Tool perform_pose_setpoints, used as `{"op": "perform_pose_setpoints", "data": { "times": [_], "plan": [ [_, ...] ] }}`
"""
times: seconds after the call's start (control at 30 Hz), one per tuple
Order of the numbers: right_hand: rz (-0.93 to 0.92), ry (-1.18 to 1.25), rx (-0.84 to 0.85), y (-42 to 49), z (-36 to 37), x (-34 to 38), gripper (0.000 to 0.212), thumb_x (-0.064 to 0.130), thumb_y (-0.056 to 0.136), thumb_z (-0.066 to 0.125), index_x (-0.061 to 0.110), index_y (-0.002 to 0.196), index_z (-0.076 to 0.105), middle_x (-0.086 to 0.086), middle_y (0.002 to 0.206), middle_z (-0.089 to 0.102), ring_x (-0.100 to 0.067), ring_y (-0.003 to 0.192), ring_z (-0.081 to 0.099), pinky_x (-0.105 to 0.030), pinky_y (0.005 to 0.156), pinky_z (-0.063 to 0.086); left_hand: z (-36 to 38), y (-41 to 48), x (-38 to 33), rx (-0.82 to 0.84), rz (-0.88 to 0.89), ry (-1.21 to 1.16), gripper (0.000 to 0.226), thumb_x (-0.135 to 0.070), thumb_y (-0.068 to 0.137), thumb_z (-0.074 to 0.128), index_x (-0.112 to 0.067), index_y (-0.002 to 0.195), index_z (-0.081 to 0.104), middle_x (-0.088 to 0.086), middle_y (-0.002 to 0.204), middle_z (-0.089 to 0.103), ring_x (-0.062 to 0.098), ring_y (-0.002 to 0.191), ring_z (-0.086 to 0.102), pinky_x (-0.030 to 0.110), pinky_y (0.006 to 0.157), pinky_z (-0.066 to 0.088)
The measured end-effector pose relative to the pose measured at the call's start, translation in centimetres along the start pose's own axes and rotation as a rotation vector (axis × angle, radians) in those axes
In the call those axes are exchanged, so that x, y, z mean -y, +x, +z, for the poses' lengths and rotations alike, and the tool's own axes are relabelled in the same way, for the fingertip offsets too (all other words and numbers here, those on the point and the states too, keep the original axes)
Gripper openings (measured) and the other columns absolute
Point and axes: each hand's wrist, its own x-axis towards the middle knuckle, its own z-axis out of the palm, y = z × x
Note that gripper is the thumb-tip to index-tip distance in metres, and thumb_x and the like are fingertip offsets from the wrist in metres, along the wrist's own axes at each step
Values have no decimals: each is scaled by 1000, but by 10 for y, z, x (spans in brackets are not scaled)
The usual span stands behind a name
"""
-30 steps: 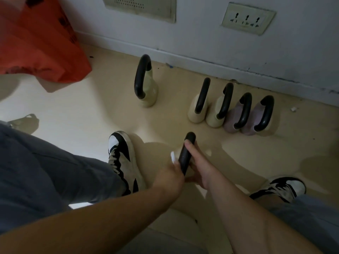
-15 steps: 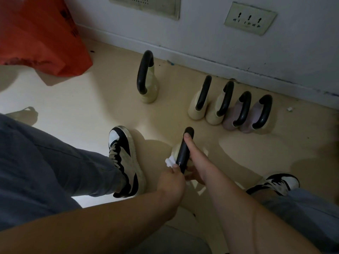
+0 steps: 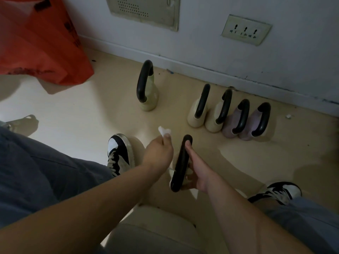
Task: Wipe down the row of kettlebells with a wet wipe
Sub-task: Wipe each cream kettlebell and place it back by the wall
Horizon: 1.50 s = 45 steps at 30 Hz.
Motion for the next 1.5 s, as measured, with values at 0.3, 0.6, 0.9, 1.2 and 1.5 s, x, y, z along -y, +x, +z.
{"op": "perform_pose_setpoints", "data": {
  "times": [0.3,0.6,0.9,1.2,1.5],
  "plan": [
    [20,94,43,11,-17,1,82,87,85,41,18,112,77,-9,101,80,-26,95,74,-36,77,57,58,-35,76,199,870,884,59,-25,92,57,-16,149,41,7,163,22,29,153,-6,50,122,14],
    [64,208,0,14,-15,-2,89,99,74,33,36,125,71,-4,123,75,-32,121,64,-58,108,45,74,6,40,236,804,1165,62,-34,94,35,-12,152,37,15,161,27,36,152,3,55,119,5],
    [43,221,-96,31,-21,-5,92,97,76,29,32,125,72,-7,132,71,-34,110,69,-51,84,59,60,-7,44,212,913,1068,54,-34,87,62,-12,136,59,15,156,38,37,149,18,52,121,20],
    [62,257,-59,34,-20,-2,87,89,88,23,32,140,62,0,123,62,-32,119,54,-52,90,51,90,74,-42,530,341,1089,37,-36,100,40,-9,118,60,11,120,57,27,109,55,39,94,49],
    [61,293,-6,31,-22,-3,72,86,90,29,44,142,56,2,156,38,-36,142,36,-54,88,48,91,90,-43,585,386,1183,38,-26,102,34,-4,120,59,13,128,57,30,115,54,33,88,41]
  ]
}}
